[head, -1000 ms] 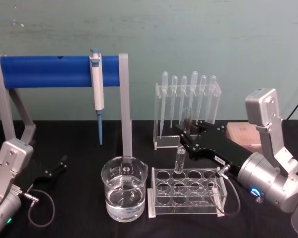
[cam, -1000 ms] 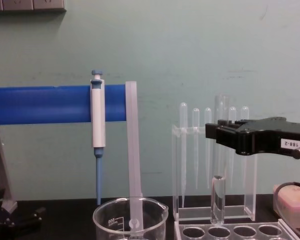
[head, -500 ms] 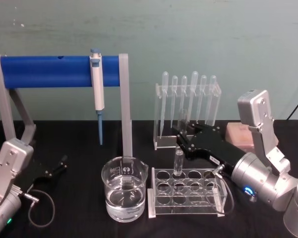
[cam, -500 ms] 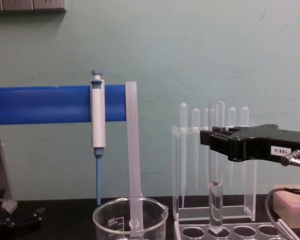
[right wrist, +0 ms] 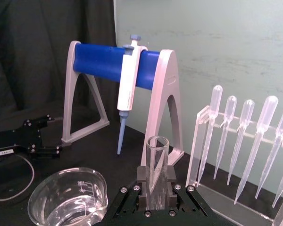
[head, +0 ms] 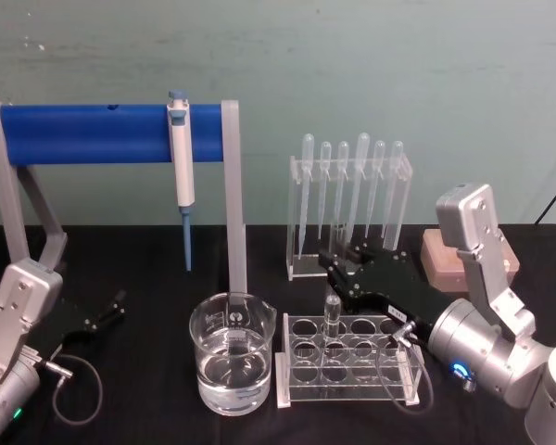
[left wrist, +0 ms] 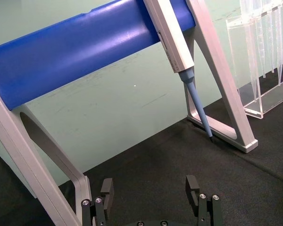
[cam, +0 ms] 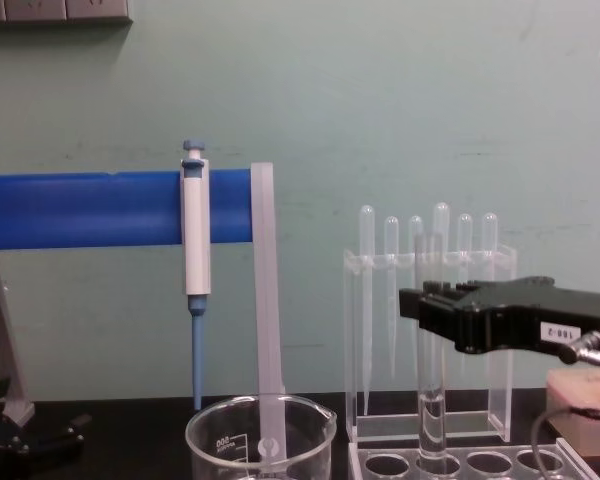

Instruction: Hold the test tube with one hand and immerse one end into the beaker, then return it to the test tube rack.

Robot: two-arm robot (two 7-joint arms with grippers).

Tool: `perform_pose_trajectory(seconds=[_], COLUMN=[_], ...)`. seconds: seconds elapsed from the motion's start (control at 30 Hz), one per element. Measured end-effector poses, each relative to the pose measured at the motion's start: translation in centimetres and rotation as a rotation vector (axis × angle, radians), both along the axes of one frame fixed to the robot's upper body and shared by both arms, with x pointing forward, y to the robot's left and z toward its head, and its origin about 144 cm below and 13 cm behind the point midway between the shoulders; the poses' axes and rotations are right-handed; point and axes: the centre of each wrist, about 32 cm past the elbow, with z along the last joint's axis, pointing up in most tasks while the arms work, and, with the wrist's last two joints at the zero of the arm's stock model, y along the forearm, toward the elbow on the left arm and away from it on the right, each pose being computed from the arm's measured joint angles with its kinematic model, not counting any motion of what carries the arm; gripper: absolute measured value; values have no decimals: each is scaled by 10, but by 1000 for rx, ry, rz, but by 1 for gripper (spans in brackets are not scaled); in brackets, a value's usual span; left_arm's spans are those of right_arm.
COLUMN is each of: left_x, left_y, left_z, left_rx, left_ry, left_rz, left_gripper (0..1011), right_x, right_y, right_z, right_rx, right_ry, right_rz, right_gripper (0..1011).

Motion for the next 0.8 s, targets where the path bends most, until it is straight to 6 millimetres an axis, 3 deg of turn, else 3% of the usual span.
perform_pose_trajectory(seconds=[0.8], left_x=[0], left_y=[0], left_z=[0], left_rx=[0], left_ry=[0], left_rz=[0], left_gripper=[1000], right_x=[-4], right_y=[-1], right_z=[-24], right_rx=[-9], right_ry=[42], right_rz=[-5], right_gripper=[229])
